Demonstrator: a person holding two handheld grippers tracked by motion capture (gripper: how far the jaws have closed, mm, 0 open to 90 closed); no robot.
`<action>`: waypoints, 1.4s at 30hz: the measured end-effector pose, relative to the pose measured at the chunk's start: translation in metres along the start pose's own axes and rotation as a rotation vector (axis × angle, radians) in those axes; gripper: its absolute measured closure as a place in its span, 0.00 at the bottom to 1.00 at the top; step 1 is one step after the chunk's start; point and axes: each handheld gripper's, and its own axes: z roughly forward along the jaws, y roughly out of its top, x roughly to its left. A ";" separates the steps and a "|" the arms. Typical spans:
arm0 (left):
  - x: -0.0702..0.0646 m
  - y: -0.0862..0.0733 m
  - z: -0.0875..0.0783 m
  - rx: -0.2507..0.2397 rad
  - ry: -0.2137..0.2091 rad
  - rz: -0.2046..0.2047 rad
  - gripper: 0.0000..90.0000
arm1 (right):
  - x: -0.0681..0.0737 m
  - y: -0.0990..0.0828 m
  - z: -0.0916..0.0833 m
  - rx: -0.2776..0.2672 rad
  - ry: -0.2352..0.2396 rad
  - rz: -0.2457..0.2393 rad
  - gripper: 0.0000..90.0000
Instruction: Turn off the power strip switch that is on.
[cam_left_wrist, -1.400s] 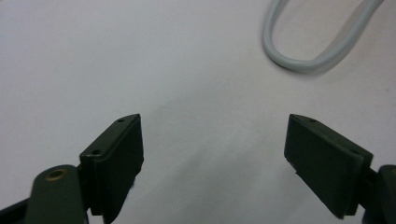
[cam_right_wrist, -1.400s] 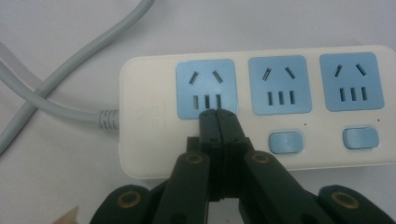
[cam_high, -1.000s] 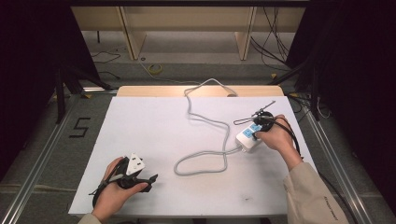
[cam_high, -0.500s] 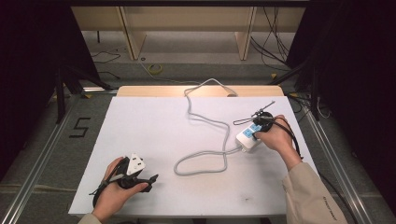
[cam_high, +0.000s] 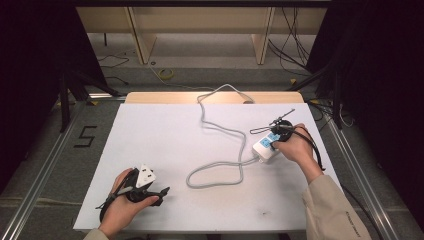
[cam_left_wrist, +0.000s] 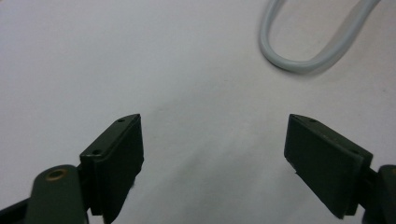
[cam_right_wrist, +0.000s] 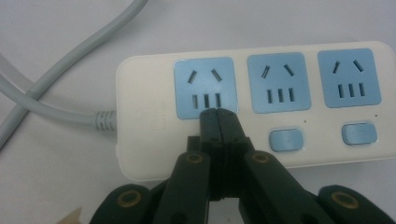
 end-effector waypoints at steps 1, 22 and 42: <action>0.000 0.000 0.000 0.000 0.000 -0.001 0.22 | -0.001 -0.001 0.000 -0.006 0.007 0.006 1.00; 0.000 0.000 0.000 0.000 0.001 0.000 0.22 | -0.003 -0.003 0.000 -0.022 0.016 0.008 1.00; 0.001 -0.001 0.000 -0.003 0.002 -0.008 0.22 | -0.001 -0.007 -0.006 -0.047 0.017 -0.010 1.00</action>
